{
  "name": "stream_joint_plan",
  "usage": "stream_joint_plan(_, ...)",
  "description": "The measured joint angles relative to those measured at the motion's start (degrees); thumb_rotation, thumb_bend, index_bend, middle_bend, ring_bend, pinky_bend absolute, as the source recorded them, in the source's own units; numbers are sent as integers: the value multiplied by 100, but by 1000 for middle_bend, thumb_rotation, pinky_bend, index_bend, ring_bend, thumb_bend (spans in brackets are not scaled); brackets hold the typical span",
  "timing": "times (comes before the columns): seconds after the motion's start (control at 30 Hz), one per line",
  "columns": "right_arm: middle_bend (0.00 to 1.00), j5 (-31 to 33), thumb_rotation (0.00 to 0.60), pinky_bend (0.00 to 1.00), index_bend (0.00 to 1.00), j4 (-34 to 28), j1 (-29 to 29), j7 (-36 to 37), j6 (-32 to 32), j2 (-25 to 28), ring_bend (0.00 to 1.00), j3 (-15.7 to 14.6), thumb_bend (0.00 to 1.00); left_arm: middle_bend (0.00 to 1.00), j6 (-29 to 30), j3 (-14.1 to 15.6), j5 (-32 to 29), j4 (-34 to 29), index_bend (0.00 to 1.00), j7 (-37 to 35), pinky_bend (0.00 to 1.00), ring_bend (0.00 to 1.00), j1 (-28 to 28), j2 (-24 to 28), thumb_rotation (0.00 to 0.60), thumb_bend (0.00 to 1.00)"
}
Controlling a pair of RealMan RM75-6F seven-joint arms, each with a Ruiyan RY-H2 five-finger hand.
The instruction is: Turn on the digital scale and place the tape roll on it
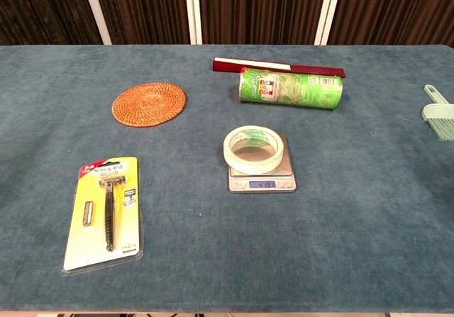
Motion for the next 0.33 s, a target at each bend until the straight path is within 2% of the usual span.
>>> stream_joint_plan(0.33,3,-96,600,0,0,163,-173,-121,-33,-95,0,322,257,0,16,-13,-9,9,15,-26,0,0,5,7,600,39)
